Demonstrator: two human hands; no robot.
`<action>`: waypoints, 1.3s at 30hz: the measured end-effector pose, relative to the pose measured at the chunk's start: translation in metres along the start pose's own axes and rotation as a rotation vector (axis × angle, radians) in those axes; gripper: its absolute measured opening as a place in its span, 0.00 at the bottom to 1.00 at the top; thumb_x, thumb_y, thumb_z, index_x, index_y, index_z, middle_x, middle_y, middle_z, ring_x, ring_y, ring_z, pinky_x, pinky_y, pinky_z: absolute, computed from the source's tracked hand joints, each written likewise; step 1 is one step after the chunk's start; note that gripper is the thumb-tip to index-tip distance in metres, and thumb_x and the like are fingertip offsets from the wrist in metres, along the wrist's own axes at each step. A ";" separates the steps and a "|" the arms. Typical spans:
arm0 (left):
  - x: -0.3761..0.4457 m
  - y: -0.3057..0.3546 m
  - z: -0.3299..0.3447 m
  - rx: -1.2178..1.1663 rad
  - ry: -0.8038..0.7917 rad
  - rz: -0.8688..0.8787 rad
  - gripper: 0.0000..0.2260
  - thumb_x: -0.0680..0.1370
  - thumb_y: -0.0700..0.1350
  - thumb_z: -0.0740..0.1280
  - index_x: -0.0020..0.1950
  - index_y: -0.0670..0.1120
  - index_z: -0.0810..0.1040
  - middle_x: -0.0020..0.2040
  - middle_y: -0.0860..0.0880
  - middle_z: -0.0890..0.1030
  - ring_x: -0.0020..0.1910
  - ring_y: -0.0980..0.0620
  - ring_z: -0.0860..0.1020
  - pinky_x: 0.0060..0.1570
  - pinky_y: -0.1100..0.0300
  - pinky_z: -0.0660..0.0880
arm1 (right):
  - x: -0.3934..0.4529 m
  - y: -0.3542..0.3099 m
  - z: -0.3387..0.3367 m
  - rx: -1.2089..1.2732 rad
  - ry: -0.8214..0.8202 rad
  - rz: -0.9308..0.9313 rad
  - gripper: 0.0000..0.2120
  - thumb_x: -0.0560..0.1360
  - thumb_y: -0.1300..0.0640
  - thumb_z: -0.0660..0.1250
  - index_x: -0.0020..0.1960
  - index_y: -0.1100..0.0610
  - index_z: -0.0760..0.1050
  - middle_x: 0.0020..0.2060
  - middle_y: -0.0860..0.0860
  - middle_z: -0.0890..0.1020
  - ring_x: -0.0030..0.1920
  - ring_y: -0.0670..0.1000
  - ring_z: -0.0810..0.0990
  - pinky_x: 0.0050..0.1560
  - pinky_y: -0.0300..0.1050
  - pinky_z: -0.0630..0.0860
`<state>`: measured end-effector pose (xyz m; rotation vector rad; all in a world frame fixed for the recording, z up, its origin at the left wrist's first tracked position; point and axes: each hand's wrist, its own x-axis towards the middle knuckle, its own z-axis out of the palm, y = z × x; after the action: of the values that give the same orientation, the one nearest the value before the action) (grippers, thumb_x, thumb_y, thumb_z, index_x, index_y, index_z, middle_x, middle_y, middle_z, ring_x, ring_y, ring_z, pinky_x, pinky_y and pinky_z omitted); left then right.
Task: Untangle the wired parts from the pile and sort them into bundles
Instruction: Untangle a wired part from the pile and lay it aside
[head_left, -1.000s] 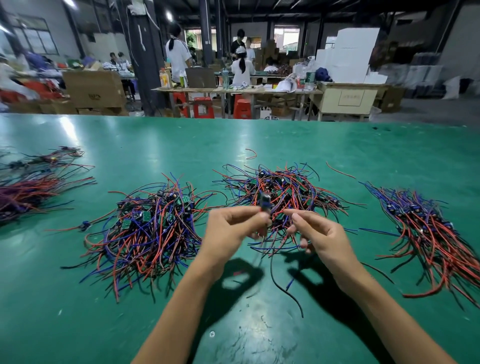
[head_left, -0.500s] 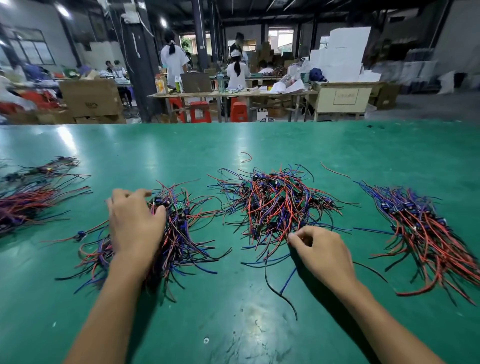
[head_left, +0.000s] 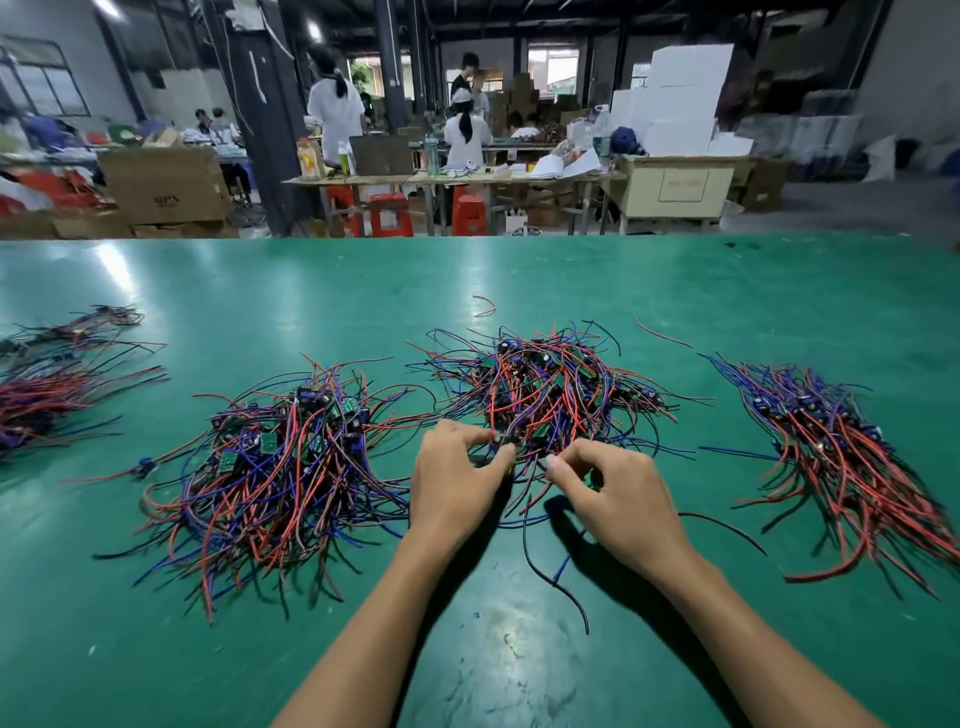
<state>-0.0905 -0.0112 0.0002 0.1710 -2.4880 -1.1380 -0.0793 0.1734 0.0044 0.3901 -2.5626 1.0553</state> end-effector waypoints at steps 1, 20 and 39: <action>-0.002 0.000 -0.003 -0.097 0.027 -0.001 0.15 0.74 0.56 0.74 0.56 0.49 0.85 0.49 0.55 0.81 0.49 0.58 0.79 0.50 0.64 0.74 | 0.000 -0.001 0.001 0.021 -0.005 0.004 0.13 0.79 0.43 0.67 0.40 0.49 0.78 0.33 0.42 0.81 0.33 0.44 0.78 0.39 0.45 0.75; -0.033 0.026 -0.008 -0.328 0.136 0.476 0.17 0.65 0.43 0.83 0.51 0.53 0.88 0.41 0.69 0.81 0.42 0.61 0.76 0.43 0.74 0.69 | 0.004 -0.014 -0.013 0.997 -0.135 0.324 0.10 0.72 0.48 0.77 0.46 0.54 0.86 0.36 0.48 0.80 0.29 0.44 0.71 0.27 0.34 0.65; -0.040 0.036 -0.015 -0.444 -0.127 0.242 0.15 0.68 0.47 0.82 0.53 0.51 0.87 0.42 0.59 0.86 0.39 0.60 0.82 0.40 0.69 0.74 | 0.001 -0.011 -0.014 0.935 -0.024 0.236 0.12 0.71 0.47 0.75 0.49 0.53 0.88 0.30 0.49 0.78 0.30 0.46 0.66 0.30 0.37 0.64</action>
<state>-0.0464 0.0130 0.0236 -0.3259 -2.2100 -1.5910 -0.0734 0.1754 0.0209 0.3083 -1.9949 2.3102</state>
